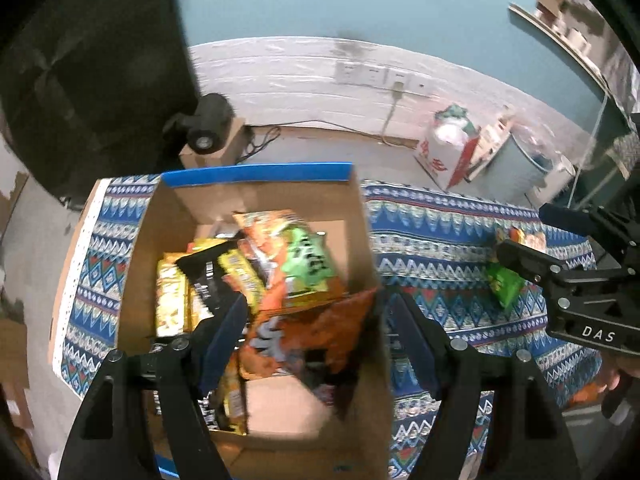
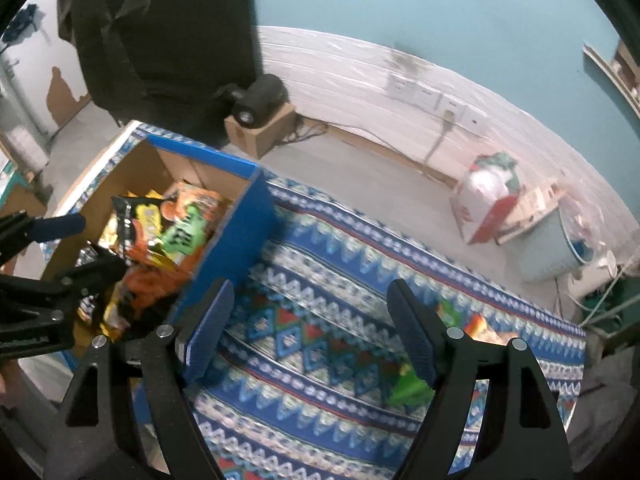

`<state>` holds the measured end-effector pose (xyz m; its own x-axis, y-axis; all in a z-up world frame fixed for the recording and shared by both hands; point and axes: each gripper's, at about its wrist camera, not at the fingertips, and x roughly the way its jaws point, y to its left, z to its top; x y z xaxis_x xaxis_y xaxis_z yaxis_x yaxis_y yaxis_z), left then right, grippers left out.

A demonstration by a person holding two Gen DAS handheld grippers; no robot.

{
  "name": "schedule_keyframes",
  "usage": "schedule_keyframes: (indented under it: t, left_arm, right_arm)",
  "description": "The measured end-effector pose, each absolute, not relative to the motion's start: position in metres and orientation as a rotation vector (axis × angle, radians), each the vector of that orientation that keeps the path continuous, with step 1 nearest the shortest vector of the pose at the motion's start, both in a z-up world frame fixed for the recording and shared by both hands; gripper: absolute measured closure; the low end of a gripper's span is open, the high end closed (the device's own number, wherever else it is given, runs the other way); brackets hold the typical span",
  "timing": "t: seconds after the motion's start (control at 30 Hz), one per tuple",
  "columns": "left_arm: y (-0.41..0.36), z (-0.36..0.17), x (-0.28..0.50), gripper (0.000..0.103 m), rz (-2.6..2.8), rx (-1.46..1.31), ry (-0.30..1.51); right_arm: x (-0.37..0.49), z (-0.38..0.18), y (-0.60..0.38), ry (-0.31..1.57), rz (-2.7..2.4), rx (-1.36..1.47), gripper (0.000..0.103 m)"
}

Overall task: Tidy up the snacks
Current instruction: 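Move both tools back toward the remaining snacks on the cloth, then grasp the yellow chip bag with the right tool while the left tool grasps the green bag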

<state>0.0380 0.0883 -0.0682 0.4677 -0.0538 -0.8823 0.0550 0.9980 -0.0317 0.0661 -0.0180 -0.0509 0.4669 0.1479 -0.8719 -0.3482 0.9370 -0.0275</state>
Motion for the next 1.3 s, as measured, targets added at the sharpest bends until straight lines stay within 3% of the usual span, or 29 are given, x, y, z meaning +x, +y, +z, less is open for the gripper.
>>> schedule_keyframes:
  t: [0.83,1.3]
  left_arm:
    - [-0.052,-0.088,0.053,0.023,-0.206,0.288,1.089]
    - [-0.104,-0.136,0.099,0.02,-0.252,0.383,1.133]
  right_arm:
    - [0.041,-0.07,-0.168,1.087,0.121,-0.066,0.022]
    - [0.079,-0.122,-0.239,1.222,0.006,0.037,0.022]
